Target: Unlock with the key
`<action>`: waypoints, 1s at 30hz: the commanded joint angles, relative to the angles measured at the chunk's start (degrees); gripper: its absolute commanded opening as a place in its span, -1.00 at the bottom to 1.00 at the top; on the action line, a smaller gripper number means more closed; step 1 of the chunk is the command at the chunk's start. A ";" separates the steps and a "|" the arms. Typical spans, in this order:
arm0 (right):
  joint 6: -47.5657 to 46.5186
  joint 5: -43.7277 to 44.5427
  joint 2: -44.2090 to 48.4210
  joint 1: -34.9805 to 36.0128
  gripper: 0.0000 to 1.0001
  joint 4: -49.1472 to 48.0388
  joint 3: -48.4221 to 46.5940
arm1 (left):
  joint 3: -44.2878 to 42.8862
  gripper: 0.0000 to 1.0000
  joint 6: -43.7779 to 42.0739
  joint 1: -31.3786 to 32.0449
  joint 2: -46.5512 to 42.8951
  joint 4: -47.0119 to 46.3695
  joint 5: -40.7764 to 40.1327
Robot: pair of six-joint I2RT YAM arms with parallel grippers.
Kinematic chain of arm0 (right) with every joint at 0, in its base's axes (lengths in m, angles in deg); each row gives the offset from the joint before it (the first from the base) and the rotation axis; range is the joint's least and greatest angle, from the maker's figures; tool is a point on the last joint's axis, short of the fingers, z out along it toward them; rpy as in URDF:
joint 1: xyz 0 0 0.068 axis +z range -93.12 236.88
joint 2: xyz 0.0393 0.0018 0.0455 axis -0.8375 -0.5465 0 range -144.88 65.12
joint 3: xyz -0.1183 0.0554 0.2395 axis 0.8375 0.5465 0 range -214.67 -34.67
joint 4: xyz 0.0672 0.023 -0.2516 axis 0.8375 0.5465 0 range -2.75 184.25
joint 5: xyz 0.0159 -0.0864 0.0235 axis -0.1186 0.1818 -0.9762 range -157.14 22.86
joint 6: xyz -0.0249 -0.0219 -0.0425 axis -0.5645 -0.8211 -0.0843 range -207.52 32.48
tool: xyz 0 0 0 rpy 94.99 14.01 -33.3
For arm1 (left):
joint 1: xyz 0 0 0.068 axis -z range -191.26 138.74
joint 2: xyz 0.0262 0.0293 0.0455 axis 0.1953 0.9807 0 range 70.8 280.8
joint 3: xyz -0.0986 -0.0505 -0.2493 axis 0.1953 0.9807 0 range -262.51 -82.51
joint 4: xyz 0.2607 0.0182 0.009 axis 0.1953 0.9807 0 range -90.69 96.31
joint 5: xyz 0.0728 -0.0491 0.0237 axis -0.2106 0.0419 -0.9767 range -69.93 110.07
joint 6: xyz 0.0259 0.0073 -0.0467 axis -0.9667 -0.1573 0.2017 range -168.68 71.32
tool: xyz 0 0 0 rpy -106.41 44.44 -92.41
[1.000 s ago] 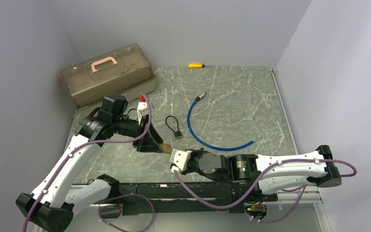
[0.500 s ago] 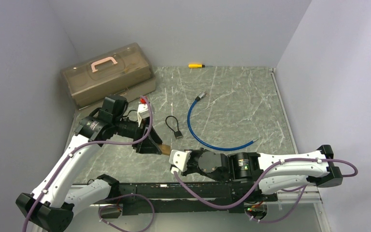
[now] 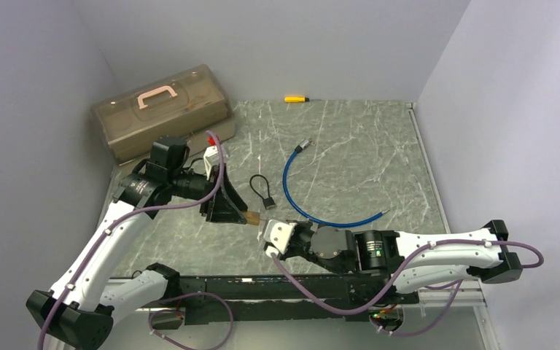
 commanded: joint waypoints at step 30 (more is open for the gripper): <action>7.86 -5.75 2.78 0.47 -1.00 -3.26 3.74 | 1.49 -0.71 -39.05 -1.44 1.82 14.18 -7.17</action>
